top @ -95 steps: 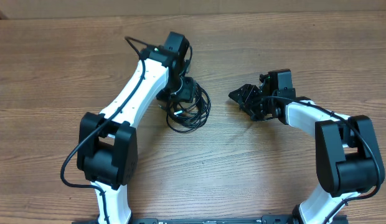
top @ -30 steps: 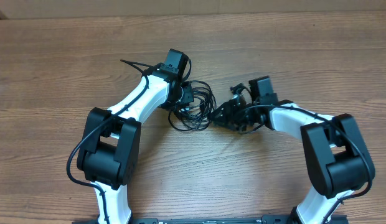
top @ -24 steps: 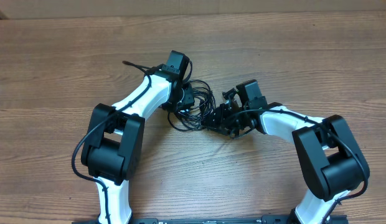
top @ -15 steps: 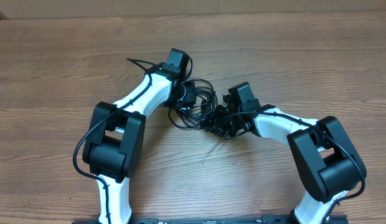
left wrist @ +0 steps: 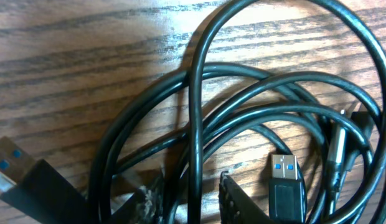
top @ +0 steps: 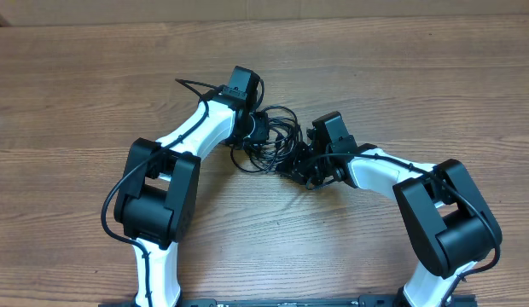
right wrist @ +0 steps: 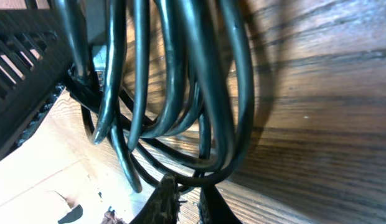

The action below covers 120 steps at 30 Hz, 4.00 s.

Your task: Untangle cables

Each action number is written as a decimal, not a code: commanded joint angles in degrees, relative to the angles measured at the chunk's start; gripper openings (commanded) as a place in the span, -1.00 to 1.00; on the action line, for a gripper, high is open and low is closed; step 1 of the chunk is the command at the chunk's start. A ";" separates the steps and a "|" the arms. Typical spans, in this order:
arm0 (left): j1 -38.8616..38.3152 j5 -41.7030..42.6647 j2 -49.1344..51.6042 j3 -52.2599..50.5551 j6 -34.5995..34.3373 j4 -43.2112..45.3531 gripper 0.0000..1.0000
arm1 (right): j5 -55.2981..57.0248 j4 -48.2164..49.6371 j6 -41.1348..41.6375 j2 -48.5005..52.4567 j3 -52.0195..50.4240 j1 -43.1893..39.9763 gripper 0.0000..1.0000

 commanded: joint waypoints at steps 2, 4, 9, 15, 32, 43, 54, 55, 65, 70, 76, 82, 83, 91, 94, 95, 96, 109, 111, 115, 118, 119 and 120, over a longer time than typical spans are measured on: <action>-0.52 0.81 3.80 -1.20 0.81 -2.60 -0.49 | -1.73 0.42 0.00 0.59 -0.33 0.17 -0.78; -0.52 0.79 3.80 -1.27 0.66 -3.52 -0.52 | -2.45 0.42 0.00 0.59 -0.33 0.17 -0.76; -0.52 0.76 3.80 -1.53 0.61 -4.33 -0.57 | -6.16 0.85 -0.66 0.59 -0.33 0.17 -0.64; -0.52 0.50 3.80 -1.57 0.63 -4.15 -0.54 | -7.56 0.04 -0.63 0.59 -0.33 0.17 -0.58; -0.52 0.31 3.80 -1.57 0.63 -3.63 -0.51 | -4.44 7.65 -0.11 0.66 -0.33 0.17 -0.35; -0.52 0.31 3.80 -1.57 0.66 -3.19 -0.49 | 0.52 8.68 0.96 1.88 -0.33 2.84 -0.42; -0.52 -0.22 3.82 -1.57 0.66 -3.15 -0.54 | 1.46 8.87 2.01 1.88 -0.33 3.56 -0.92; -0.52 -0.50 3.82 -1.57 0.66 -3.15 -0.54 | -0.24 8.87 1.99 1.88 -0.33 3.61 -0.93; -0.52 -1.05 3.82 -1.57 0.66 -3.02 -0.57 | -7.98 7.74 2.69 1.88 -0.33 3.91 -0.93; -0.52 -1.03 3.91 -1.57 0.63 -2.71 -0.57 | -13.62 6.78 2.67 1.88 -0.33 4.00 -0.93; -0.52 -1.01 4.00 -1.57 0.63 -2.56 -0.59 | -16.79 3.30 2.62 1.88 -0.33 5.84 -0.92; -0.52 -1.01 4.00 -1.57 0.66 -2.56 -0.55 | -17.86 -1.49 2.64 1.88 -0.33 9.84 -0.93; -0.52 -1.01 4.02 -1.57 0.66 -2.56 -0.55 | -17.86 -2.54 2.62 1.88 -0.33 10.69 -0.93; -0.52 -1.01 4.00 -1.57 0.66 -2.56 -0.53 | -17.79 -10.23 2.62 1.88 -0.33 15.91 -0.92; -0.52 -1.01 4.00 -1.57 0.63 -2.51 -0.53 | -17.64 -11.23 2.62 1.88 -0.33 17.20 -0.92; -0.52 -1.01 4.00 -1.57 0.63 -2.51 -0.53 | -17.64 -11.26 2.60 1.88 -0.33 17.46 -0.93; -0.52 -1.01 4.00 -1.57 0.66 -2.54 -0.53 | -17.77 -11.32 2.54 1.88 -0.33 17.53 -0.93; -0.52 -0.98 4.00 -1.57 0.61 -2.47 -0.39 | -28.28 -11.19 -2.56 -0.74 -0.28 13.27 -0.89; -0.52 -0.98 4.00 -1.60 0.61 -2.47 -0.14 | -24.98 -11.19 -2.54 -0.85 -0.31 13.20 -0.81; -0.52 -0.98 4.00 -1.57 0.63 -2.51 0.06 | -19.04 -11.45 -2.34 -0.85 -0.31 13.20 -0.74; -0.52 -1.01 4.00 -1.57 0.66 -2.49 0.11 | -19.04 -12.17 -2.34 -0.85 -0.31 12.72 -0.74; -0.52 -0.98 4.00 -1.57 0.66 -2.51 0.11 | -19.04 -12.72 -2.34 -0.85 -0.31 12.46 -0.75; -0.52 -1.01 4.00 -1.57 0.66 -2.49 0.12 | -19.04 -13.42 -2.43 -0.90 -0.31 12.09 -0.77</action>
